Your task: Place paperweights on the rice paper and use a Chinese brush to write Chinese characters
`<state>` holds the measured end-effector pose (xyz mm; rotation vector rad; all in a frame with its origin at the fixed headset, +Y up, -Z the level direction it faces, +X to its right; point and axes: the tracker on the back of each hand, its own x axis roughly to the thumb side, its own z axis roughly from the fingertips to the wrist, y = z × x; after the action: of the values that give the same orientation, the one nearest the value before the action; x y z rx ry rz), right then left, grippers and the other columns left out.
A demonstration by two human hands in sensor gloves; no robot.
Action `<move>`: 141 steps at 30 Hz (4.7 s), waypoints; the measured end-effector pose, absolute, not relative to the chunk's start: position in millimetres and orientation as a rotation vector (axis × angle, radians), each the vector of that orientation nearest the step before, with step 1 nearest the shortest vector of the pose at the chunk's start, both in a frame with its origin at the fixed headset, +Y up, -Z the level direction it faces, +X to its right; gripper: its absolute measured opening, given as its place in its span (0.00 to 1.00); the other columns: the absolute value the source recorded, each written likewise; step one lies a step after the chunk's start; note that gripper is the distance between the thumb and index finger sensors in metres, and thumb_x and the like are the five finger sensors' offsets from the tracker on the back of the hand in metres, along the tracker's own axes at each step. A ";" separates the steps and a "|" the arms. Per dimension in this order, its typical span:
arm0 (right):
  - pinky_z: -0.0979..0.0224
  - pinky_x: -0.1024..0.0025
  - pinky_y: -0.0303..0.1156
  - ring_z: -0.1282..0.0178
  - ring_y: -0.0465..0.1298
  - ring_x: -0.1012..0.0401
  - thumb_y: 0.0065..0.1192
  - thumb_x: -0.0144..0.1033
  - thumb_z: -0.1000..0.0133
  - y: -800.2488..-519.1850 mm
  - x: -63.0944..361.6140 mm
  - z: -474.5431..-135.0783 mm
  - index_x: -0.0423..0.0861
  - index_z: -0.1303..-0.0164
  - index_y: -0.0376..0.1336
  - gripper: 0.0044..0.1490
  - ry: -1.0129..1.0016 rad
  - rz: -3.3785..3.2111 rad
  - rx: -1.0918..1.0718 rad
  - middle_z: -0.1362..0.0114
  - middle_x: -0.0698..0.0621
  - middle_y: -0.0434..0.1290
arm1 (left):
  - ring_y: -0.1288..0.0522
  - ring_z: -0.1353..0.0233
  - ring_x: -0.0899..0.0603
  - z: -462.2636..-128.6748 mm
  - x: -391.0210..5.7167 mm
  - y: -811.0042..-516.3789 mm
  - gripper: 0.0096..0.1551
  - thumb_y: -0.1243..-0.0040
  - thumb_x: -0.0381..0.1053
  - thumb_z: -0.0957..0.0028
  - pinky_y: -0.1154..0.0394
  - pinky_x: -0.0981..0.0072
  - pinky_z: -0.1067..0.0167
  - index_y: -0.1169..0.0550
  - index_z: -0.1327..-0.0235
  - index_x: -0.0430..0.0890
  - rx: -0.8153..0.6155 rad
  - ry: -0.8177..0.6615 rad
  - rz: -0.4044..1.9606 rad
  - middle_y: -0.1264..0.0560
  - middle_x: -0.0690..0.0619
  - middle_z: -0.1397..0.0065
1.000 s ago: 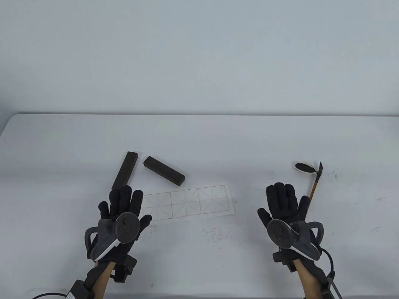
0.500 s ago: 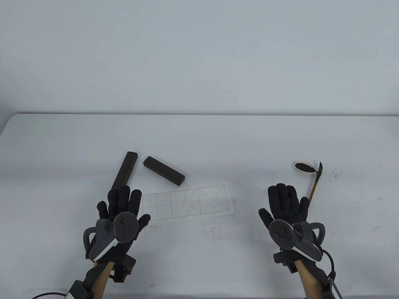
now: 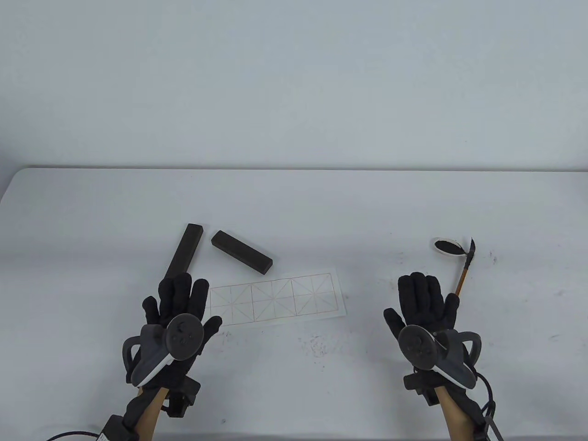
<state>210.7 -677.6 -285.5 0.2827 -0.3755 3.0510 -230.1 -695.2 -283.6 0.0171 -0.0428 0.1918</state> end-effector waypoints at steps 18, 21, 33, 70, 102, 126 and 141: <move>0.24 0.23 0.46 0.13 0.46 0.34 0.39 0.51 0.30 -677.0 210.1 -285.8 0.34 0.10 0.41 0.47 -0.337 3.034 0.304 0.10 0.30 0.44 | 0.78 0.11 0.42 -343.3 -221.9 -728.3 0.48 0.60 0.68 0.39 0.78 0.40 0.19 0.64 0.12 0.65 -0.297 0.043 0.129 0.75 0.57 0.09; 0.24 0.23 0.46 0.14 0.46 0.33 0.39 0.51 0.30 -677.6 210.1 -286.2 0.34 0.10 0.42 0.47 -0.324 3.040 0.304 0.10 0.30 0.45 | 0.80 0.11 0.43 -358.7 -223.3 -736.7 0.49 0.58 0.68 0.40 0.80 0.42 0.19 0.64 0.12 0.66 -0.384 0.093 0.124 0.76 0.58 0.10; 0.25 0.23 0.46 0.14 0.46 0.34 0.39 0.51 0.30 -677.7 210.1 -286.8 0.33 0.10 0.42 0.47 -0.307 3.035 0.311 0.10 0.30 0.45 | 0.84 0.14 0.47 -384.1 -233.4 -760.3 0.50 0.52 0.68 0.42 0.83 0.46 0.20 0.61 0.14 0.70 -0.581 0.208 0.099 0.78 0.62 0.13; 0.25 0.23 0.46 0.14 0.47 0.33 0.39 0.51 0.30 -678.3 209.5 -286.8 0.33 0.10 0.42 0.46 -0.283 3.041 0.308 0.10 0.30 0.45 | 0.76 0.13 0.36 -353.2 -144.1 -760.2 0.51 0.56 0.66 0.40 0.73 0.40 0.20 0.61 0.11 0.53 -0.568 -0.142 -0.124 0.70 0.50 0.10; 0.25 0.23 0.47 0.14 0.47 0.33 0.39 0.51 0.30 -679.6 207.9 -286.1 0.33 0.10 0.42 0.46 -0.255 3.054 0.308 0.10 0.30 0.46 | 0.60 0.10 0.31 -318.7 -120.0 -763.4 0.53 0.57 0.66 0.40 0.64 0.36 0.19 0.60 0.10 0.47 -0.510 -0.277 -0.134 0.63 0.43 0.08; 0.25 0.23 0.46 0.14 0.47 0.33 0.39 0.51 0.30 -676.3 210.2 -285.8 0.33 0.10 0.42 0.46 -0.252 3.033 0.290 0.10 0.30 0.45 | 0.64 0.10 0.31 -330.3 -154.4 -720.1 0.51 0.59 0.64 0.38 0.66 0.37 0.19 0.62 0.10 0.49 -0.379 -0.181 0.053 0.66 0.44 0.08; 0.25 0.23 0.46 0.14 0.47 0.33 0.39 0.51 0.30 -675.4 211.8 -285.5 0.33 0.10 0.42 0.46 -0.253 3.020 0.285 0.10 0.29 0.45 | 0.70 0.06 0.39 -406.5 -226.5 -626.5 0.52 0.57 0.69 0.43 0.73 0.38 0.14 0.64 0.11 0.62 -0.198 0.335 0.125 0.71 0.54 0.07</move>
<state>211.8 -675.4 -285.5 0.2854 -0.2535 3.0202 -226.5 -626.5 -406.5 -0.1980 0.3352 0.1248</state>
